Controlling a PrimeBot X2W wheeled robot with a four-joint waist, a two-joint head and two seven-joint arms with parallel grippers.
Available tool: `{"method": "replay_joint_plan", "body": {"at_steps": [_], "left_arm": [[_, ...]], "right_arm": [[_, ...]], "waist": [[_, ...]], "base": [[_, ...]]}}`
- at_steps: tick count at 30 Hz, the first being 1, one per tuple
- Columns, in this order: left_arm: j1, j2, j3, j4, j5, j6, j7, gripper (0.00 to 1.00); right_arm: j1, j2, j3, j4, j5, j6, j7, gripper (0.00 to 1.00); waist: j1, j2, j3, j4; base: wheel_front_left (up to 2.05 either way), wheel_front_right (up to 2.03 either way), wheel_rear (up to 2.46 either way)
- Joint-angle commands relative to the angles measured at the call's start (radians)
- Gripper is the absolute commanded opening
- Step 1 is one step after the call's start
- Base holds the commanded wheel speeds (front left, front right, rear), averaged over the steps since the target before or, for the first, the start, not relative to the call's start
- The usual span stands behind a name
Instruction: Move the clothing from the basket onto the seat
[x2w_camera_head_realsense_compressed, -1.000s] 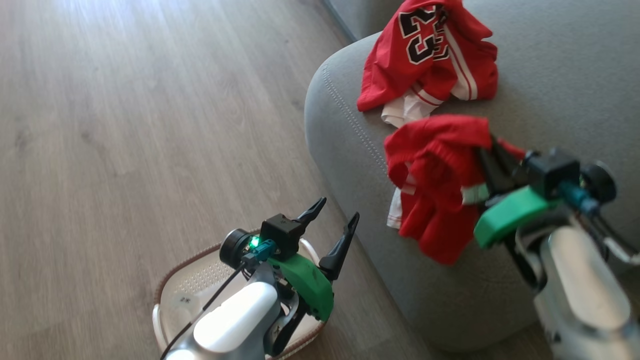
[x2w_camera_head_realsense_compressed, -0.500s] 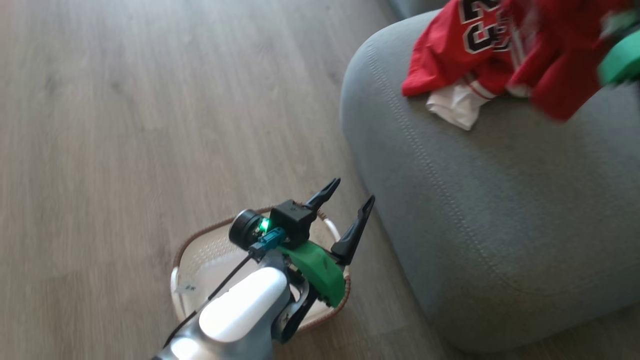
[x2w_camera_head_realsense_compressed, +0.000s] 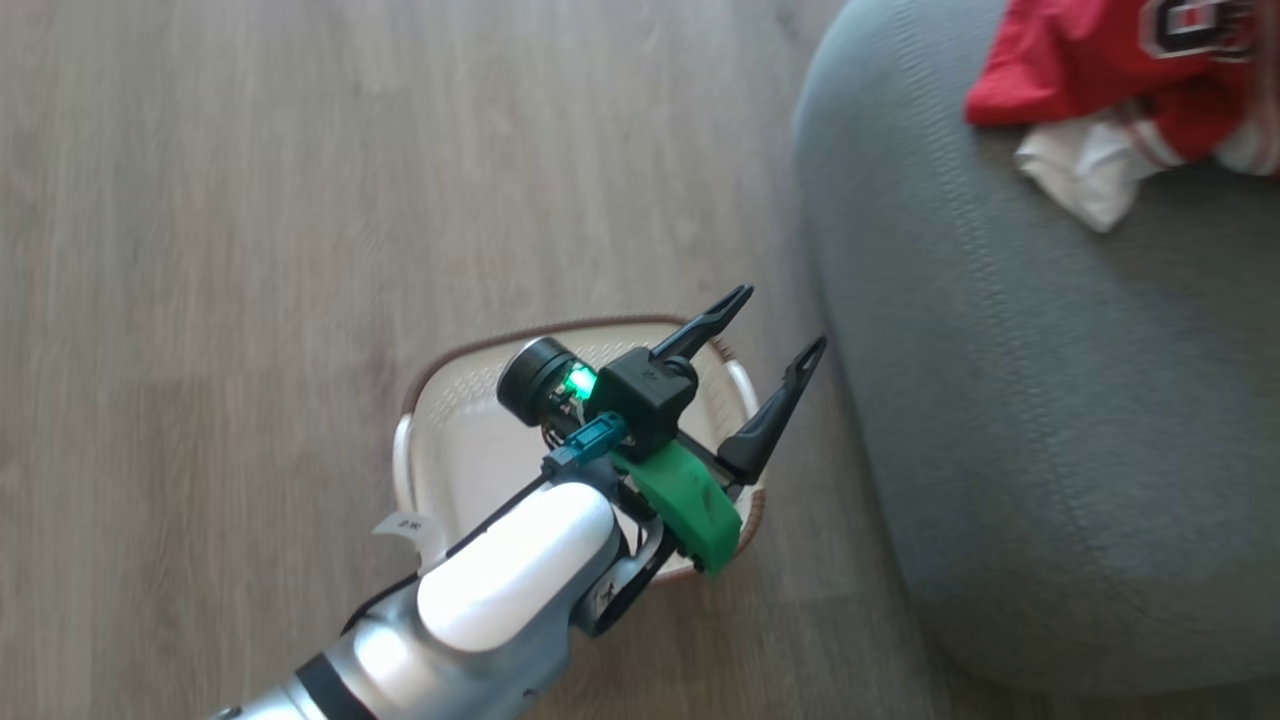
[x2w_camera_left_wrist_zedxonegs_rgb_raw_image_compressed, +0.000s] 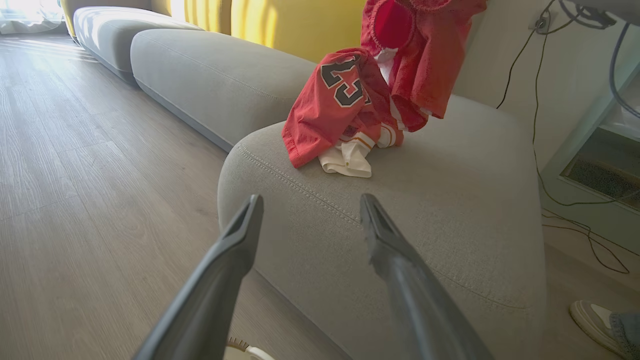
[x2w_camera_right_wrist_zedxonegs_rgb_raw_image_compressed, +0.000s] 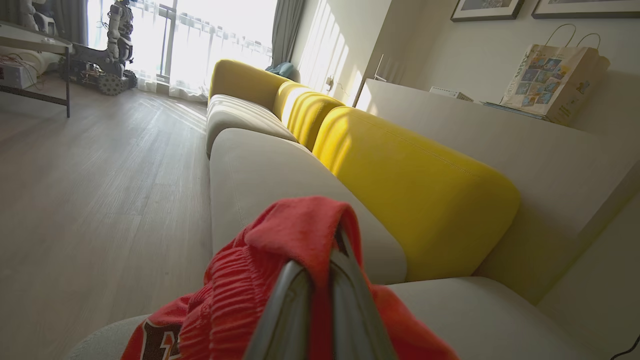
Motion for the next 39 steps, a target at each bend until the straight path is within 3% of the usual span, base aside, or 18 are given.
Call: {"method": "replay_joint_plan", "body": {"at_steps": [1,12,22,23,24,25,26,27,28,39], "left_arm": [[-0.047,0.015,0.022,-0.043,0.013,0.002,0.004,1.00],[-0.077,0.008,-0.001,-0.073,0.033,0.008,0.010,1.00],[-0.083,0.016,-0.006,-0.072,0.030,0.012,0.010,1.00],[-0.082,0.017,-0.006,-0.070,0.029,0.013,0.010,1.00],[-0.081,0.019,-0.006,-0.069,0.028,0.013,0.011,1.00],[-0.079,0.020,-0.006,-0.069,0.027,0.014,0.011,1.00],[-0.077,0.022,-0.006,-0.068,0.025,0.015,0.011,1.00],[-0.075,0.024,-0.006,-0.068,0.023,0.016,0.010,1.00],[-0.072,0.027,-0.005,-0.068,0.022,0.017,0.009,1.00],[-0.043,0.060,0.018,-0.053,-0.013,0.026,-0.005,1.00]], "right_arm": [[-0.049,-0.001,-0.020,0.001,-0.034,0.000,-0.021,0.00],[-0.060,0.065,-0.152,0.190,-0.174,0.000,-0.061,0.00],[-0.035,0.103,-0.255,0.293,-0.288,0.000,-0.082,0.00],[-0.035,0.107,-0.260,0.299,-0.294,0.000,-0.088,0.09],[-0.037,0.110,-0.264,0.305,-0.300,0.000,-0.095,0.29],[-0.038,0.113,-0.267,0.311,-0.304,0.000,-0.101,0.44],[-0.039,0.117,-0.270,0.317,-0.304,0.000,-0.110,0.76],[-0.040,0.121,-0.272,0.324,-0.305,0.000,-0.117,0.95],[-0.039,0.125,-0.271,0.331,-0.307,0.000,-0.123,1.00],[-0.024,0.173,-0.167,0.341,-0.252,0.000,-0.161,1.00]], "waist": [[0.0000,0.0000,0.065,0.060],[0.0000,0.0000,0.138,0.107],[0.0000,0.0000,0.151,0.097],[0.0000,0.0000,0.149,0.093],[0.0000,0.0000,0.146,0.089],[0.0000,0.0000,0.142,0.085],[0.0000,0.0000,0.138,0.080],[0.0000,0.0000,0.133,0.074],[0.0000,0.0000,0.128,0.068],[0.0000,0.0000,0.063,0.005]], "base": [[0.00,0.00,0.00],[0.00,0.00,0.00],[0.00,0.00,0.00],[0.00,0.00,0.00],[0.00,0.00,0.00],[0.00,0.00,0.00],[0.00,0.00,0.00],[0.00,0.00,0.00],[0.00,0.00,0.00],[0.00,0.00,0.00]]}}
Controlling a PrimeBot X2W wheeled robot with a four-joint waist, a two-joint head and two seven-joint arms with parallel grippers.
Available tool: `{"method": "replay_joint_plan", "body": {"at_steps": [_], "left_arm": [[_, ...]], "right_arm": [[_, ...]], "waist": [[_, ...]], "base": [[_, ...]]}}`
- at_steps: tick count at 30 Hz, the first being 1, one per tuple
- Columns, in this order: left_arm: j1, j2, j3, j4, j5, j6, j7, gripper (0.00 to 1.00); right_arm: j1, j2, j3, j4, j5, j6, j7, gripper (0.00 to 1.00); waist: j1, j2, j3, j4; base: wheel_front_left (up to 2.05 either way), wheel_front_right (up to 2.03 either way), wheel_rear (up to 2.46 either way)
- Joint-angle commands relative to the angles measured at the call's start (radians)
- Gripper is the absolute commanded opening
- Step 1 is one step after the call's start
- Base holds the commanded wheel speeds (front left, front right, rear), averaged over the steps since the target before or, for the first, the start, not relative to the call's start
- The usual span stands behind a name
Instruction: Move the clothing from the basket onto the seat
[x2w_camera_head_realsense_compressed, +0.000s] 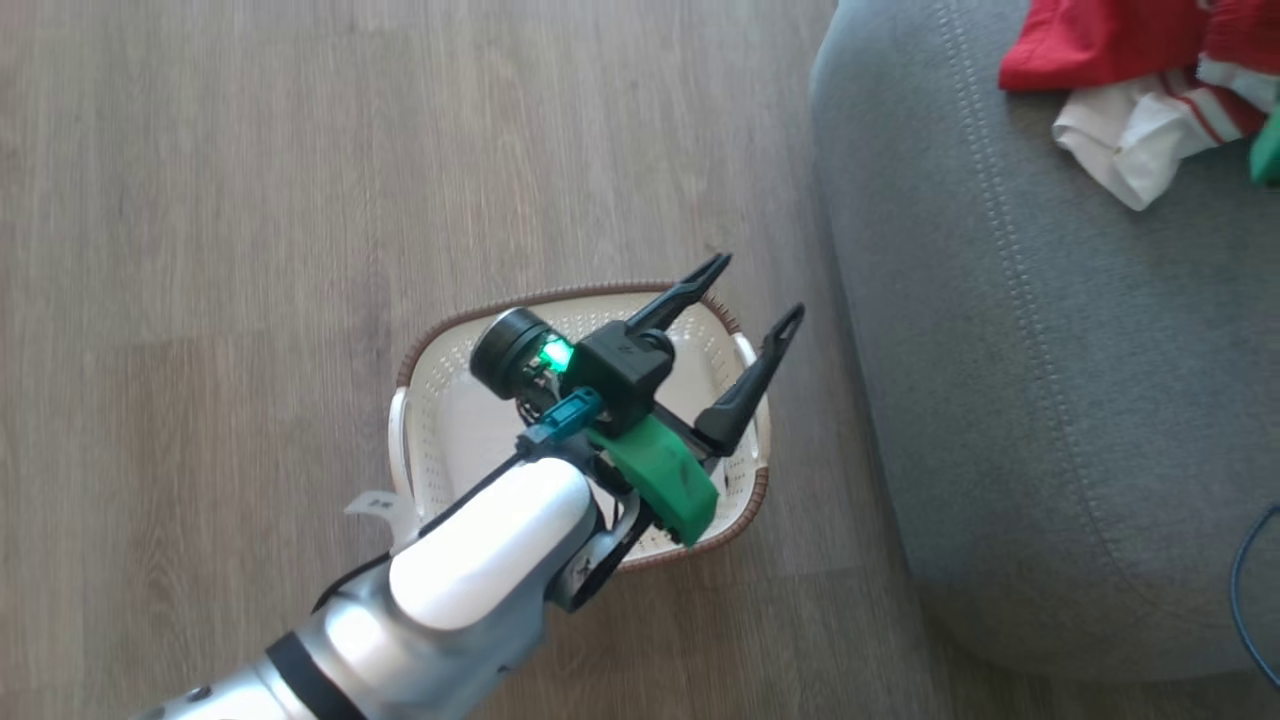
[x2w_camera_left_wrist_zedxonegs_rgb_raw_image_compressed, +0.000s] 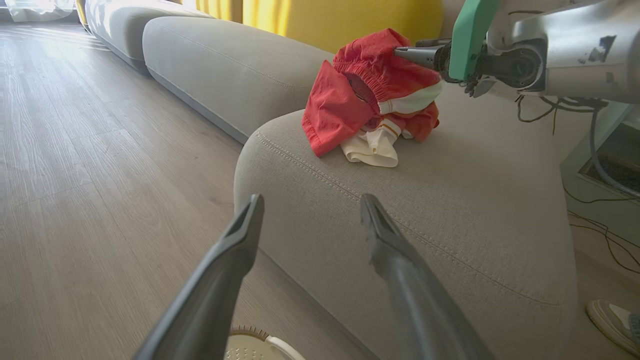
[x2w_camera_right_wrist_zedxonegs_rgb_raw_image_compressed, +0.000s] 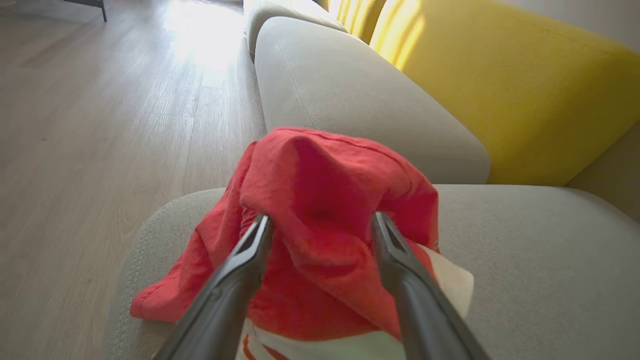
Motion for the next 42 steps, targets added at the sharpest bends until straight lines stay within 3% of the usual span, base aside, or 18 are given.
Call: {"method": "replay_joint_plan", "body": {"at_steps": [1,12,22,34,42], "left_arm": [[0.010,0.020,0.035,-0.022,-0.011,0.007,-0.012,1.00],[0.074,0.035,0.070,0.014,-0.059,0.024,-0.049,1.00],[0.174,0.078,0.145,0.036,-0.114,0.057,-0.091,1.00],[0.364,0.187,0.285,0.001,-0.157,0.145,-0.108,1.00],[0.508,0.232,0.405,-0.079,-0.140,0.199,-0.109,1.00]], "right_arm": [[0.008,0.018,0.051,-0.062,0.027,0.000,-0.012,1.00],[0.100,0.040,0.220,-0.148,0.155,0.000,-0.012,1.00],[0.233,0.080,0.357,-0.237,0.312,0.000,-0.012,1.00],[0.503,0.171,0.426,-0.511,0.451,0.000,-0.012,1.00],[0.694,0.237,0.430,-0.694,0.448,0.000,0.011,1.00]], "waist": [[-0.0001,0.0000,-0.030,-0.017],[-0.0001,0.0000,-0.162,-0.020],[-0.0001,0.0000,-0.284,0.037],[-0.0001,0.0000,-0.376,0.115],[-0.0001,0.0000,-0.393,0.133]], "base": [[0.00,0.00,0.00],[0.00,0.00,0.00],[0.00,0.00,0.00],[0.00,0.00,0.00],[0.00,0.00,0.00]]}}
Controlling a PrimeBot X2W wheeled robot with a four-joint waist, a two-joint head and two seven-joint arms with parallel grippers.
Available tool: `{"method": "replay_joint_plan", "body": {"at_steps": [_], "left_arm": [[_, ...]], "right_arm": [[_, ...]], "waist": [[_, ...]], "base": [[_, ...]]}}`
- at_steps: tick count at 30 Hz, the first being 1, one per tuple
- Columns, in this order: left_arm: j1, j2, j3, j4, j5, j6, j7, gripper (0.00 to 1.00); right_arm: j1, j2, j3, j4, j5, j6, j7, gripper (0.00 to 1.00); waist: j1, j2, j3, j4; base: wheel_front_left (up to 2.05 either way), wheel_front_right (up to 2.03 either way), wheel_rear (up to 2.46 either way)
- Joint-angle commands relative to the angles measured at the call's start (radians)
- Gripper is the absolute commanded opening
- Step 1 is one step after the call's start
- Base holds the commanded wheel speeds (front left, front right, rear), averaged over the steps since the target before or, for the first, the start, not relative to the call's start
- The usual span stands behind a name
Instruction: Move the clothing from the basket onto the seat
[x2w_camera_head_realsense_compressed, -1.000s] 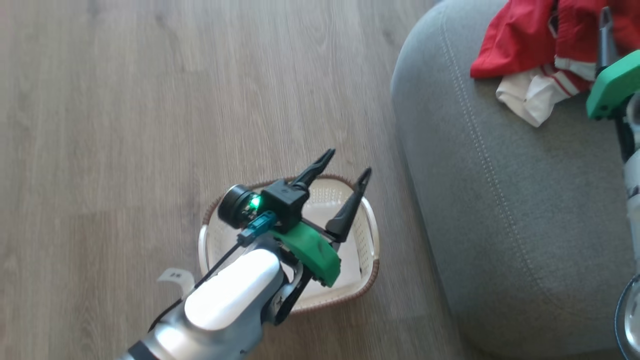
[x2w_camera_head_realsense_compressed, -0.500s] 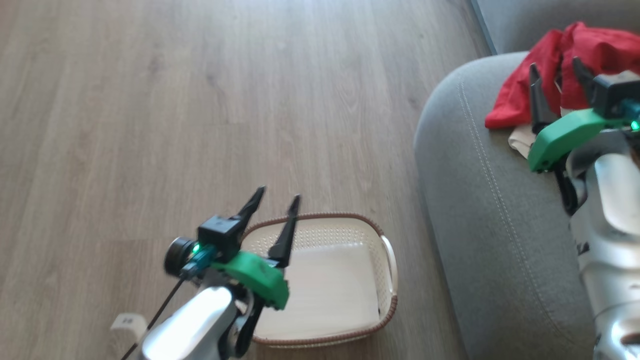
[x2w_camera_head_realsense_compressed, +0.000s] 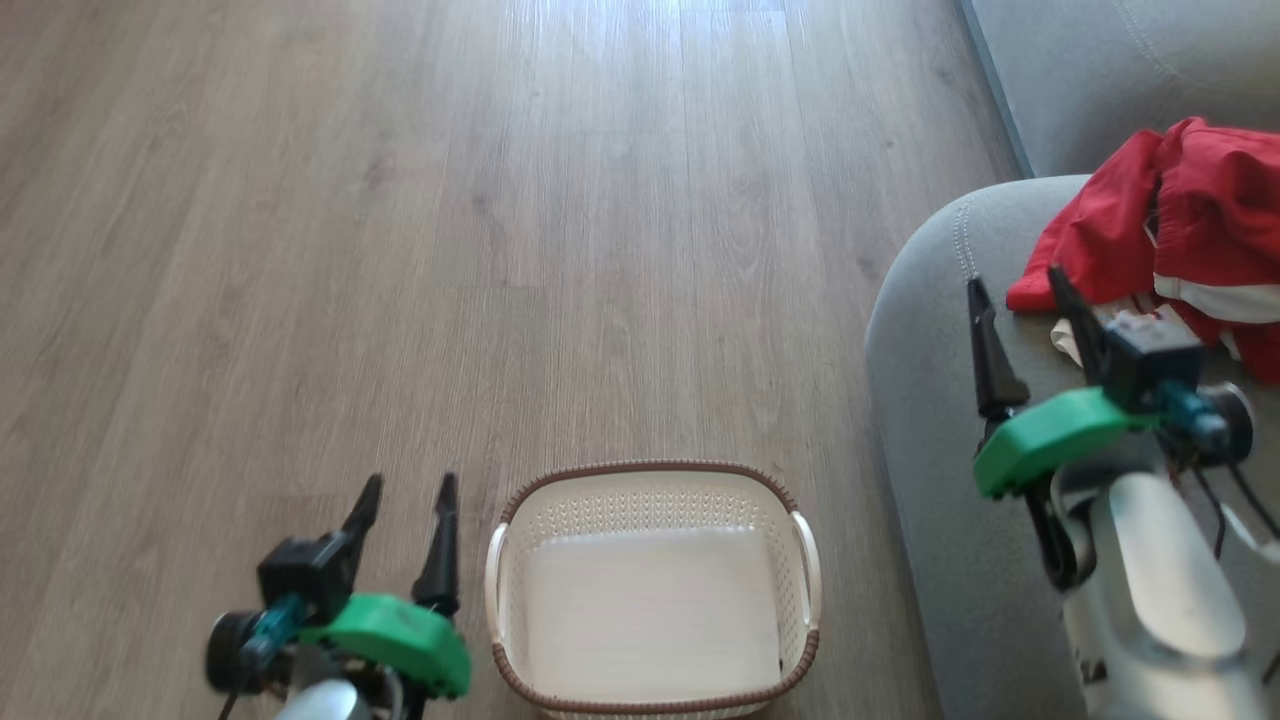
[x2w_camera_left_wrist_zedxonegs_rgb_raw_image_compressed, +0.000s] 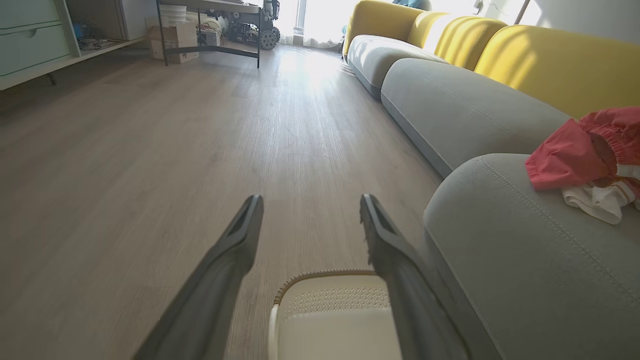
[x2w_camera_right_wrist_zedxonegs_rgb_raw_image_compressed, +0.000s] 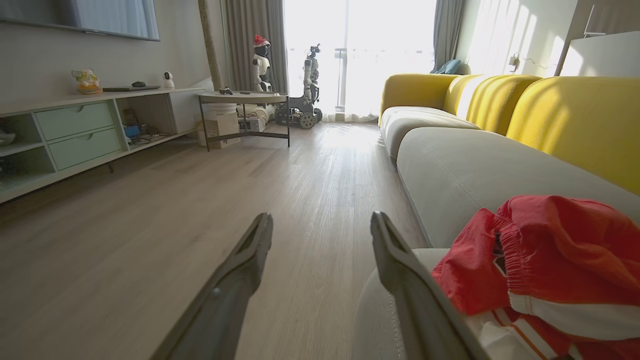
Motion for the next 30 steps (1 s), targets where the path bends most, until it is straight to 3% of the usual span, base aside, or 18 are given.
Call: {"method": "replay_joint_plan", "body": {"at_steps": [1,13,30], "left_arm": [[-0.010,0.035,0.059,-0.041,0.012,0.012,-0.013,1.00],[0.175,0.047,0.192,-0.132,0.075,0.035,-0.013,1.00],[0.264,0.023,0.293,-0.178,0.152,0.026,-0.013,1.00]], "right_arm": [[-0.002,0.012,0.024,-0.061,0.003,0.000,0.005,1.00],[0.264,0.022,0.046,-0.269,0.111,0.000,0.046,1.00],[0.363,0.022,0.056,-0.339,0.138,0.000,0.052,1.00]], "waist": [[0.0000,-0.0001,-0.003,0.003],[0.0000,-0.0001,-0.006,0.033],[0.0000,-0.0001,-0.020,0.033]], "base": [[0.00,0.00,0.00],[0.00,0.00,0.00],[0.00,0.00,0.00]]}}
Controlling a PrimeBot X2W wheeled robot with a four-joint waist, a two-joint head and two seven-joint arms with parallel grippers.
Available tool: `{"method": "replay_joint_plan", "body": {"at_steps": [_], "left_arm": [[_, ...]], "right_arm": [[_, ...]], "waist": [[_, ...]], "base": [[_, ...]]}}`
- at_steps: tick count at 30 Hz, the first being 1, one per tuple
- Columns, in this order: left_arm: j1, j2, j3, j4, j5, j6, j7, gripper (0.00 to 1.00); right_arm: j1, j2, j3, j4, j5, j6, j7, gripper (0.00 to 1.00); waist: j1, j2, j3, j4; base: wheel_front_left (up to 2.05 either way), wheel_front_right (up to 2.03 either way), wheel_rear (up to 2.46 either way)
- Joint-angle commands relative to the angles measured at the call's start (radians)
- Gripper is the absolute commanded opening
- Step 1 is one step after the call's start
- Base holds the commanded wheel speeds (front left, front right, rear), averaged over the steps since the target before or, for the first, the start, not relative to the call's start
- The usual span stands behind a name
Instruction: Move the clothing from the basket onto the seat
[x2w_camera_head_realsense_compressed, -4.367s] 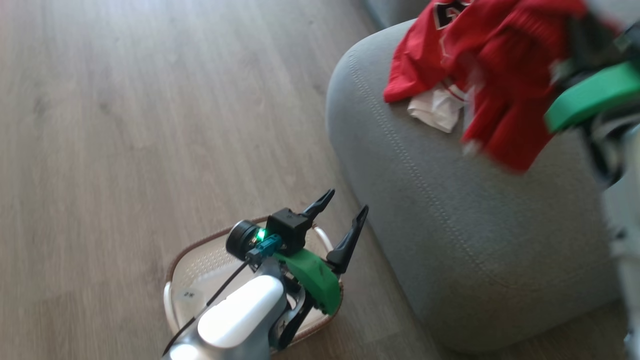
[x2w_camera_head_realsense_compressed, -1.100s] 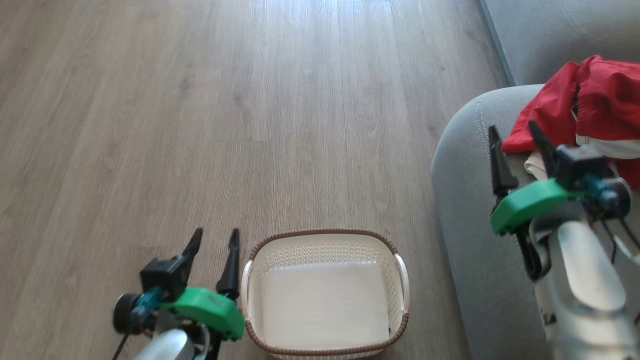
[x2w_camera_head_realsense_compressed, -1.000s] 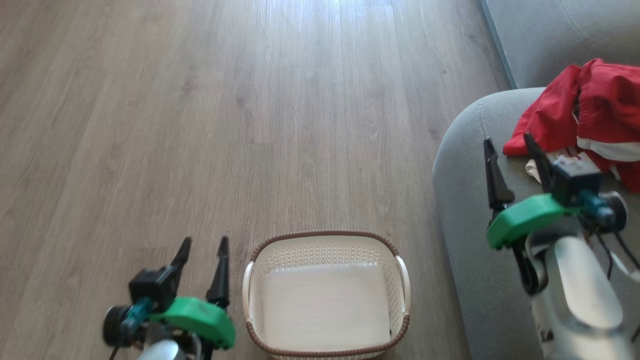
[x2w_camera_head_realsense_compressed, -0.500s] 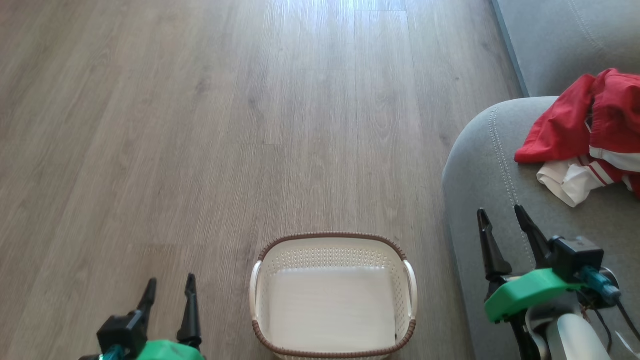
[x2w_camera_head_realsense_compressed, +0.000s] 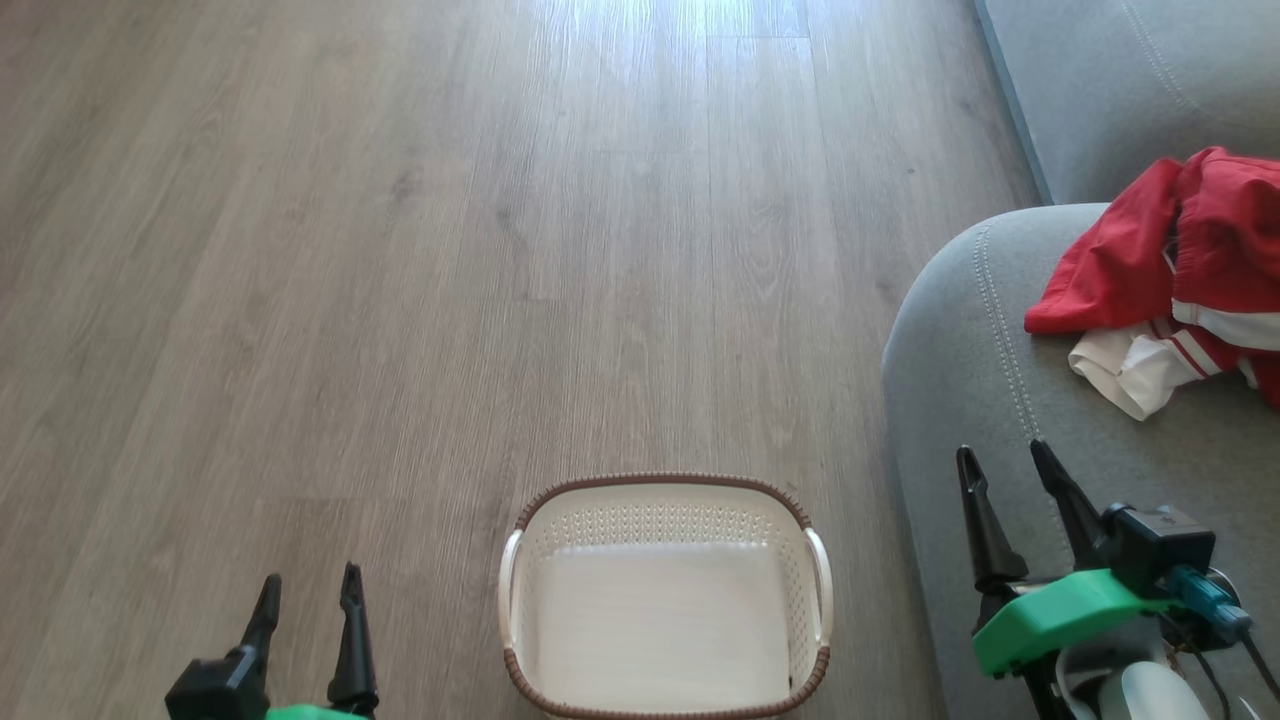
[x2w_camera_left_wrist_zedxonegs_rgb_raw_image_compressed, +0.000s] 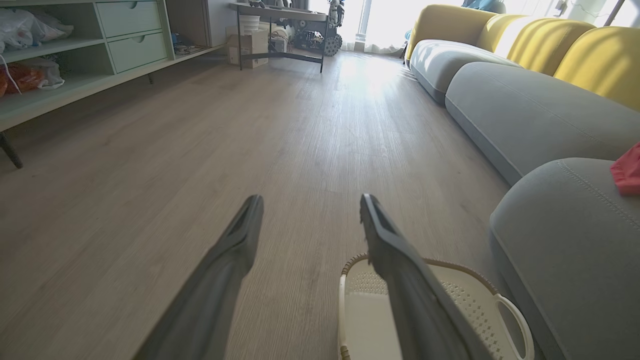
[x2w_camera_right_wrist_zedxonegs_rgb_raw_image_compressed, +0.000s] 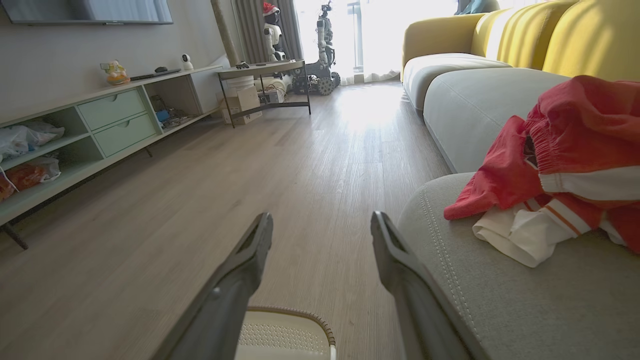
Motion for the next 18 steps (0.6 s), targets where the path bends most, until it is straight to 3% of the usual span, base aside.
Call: {"method": "replay_joint_plan", "body": {"at_steps": [1,18], "left_arm": [[-0.027,0.012,0.051,-0.029,0.009,-0.004,-0.013,1.00],[-0.005,-0.006,0.086,-0.024,0.025,-0.041,-0.013,1.00]], "right_arm": [[-0.024,0.001,0.019,-0.040,0.001,0.000,-0.006,1.00],[-0.023,0.001,0.002,-0.014,0.007,0.000,-0.024,1.00]], "waist": [[0.0000,-0.0001,-0.002,-0.001],[0.0000,-0.0001,-0.005,-0.006]], "base": [[0.00,0.00,0.00],[0.00,0.00,0.00]]}}
